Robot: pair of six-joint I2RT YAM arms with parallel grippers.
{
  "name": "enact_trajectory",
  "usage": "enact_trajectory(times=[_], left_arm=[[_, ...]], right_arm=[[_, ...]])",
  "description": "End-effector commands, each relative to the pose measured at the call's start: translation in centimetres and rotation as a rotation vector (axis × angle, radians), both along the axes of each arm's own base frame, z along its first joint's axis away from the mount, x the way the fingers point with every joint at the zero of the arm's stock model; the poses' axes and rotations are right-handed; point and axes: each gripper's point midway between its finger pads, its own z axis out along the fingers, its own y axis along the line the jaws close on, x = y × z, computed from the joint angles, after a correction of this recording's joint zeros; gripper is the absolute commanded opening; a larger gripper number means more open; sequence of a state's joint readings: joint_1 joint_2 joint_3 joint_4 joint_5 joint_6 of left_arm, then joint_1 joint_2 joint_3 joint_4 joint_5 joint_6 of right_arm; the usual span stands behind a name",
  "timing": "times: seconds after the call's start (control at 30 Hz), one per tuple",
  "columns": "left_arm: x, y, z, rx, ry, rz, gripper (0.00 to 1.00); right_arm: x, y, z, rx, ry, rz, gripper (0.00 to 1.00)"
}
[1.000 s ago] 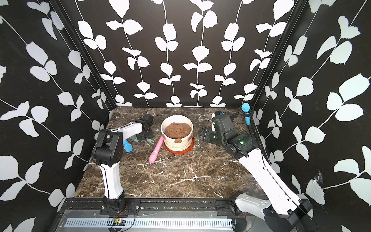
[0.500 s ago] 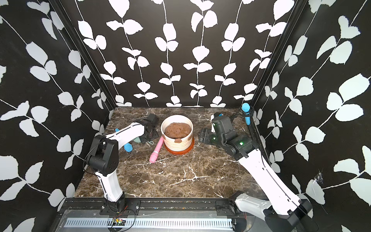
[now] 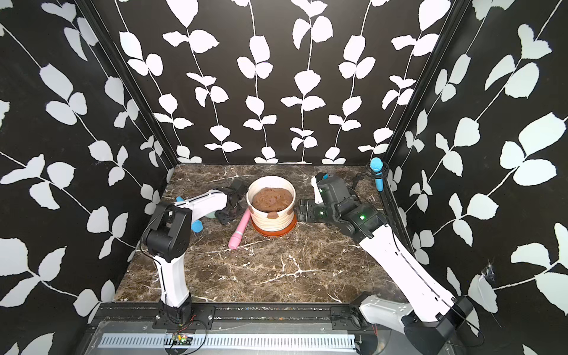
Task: Scrub the dried mud off the ceramic pot
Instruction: Pick up the brush from the center of the board.
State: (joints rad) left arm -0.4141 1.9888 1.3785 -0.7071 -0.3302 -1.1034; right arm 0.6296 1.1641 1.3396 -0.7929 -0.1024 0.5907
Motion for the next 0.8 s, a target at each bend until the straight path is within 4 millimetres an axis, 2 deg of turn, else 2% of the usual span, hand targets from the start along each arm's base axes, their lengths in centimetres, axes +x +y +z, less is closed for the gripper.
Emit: enact_trajectory(times=[0.0, 0.1, 0.3, 0.5, 0.6, 0.7, 0.77], left_arm=[[0.9, 0.7, 0.0, 0.014, -0.023, 0.031, 0.63], [1.2, 1.2, -0.6, 0.011, -0.003, 0.039, 0.56], [1.7, 2.0, -1.9, -0.023, 0.014, 0.059, 0.49], [2.4, 3.5, -3.0, 0.007, 0.024, 0.055, 0.29], [2.6, 3.3, -3.5, 0.002, 0.027, 0.032, 0.21], [2.4, 2.8, -3.0, -0.03, 0.031, 0.006, 0.2], [2.4, 2.6, -1.9, -0.04, 0.014, -0.014, 0.2]], right_arm=[[-0.1, 0.8, 1.2, -0.012, -0.074, 0.06, 0.87], [-0.4, 1.2, 1.3, -0.038, -0.094, 0.091, 0.91], [-0.3, 1.3, 1.5, -0.065, -0.108, 0.089, 0.92], [-0.2, 1.0, 1.8, -0.063, -0.122, 0.068, 0.92], [-0.1, 0.9, 1.9, -0.052, -0.131, 0.058, 0.92], [0.1, 1.1, 2.0, -0.038, -0.13, 0.045, 0.93], [0.2, 1.3, 2.0, -0.025, -0.125, 0.046, 0.93]])
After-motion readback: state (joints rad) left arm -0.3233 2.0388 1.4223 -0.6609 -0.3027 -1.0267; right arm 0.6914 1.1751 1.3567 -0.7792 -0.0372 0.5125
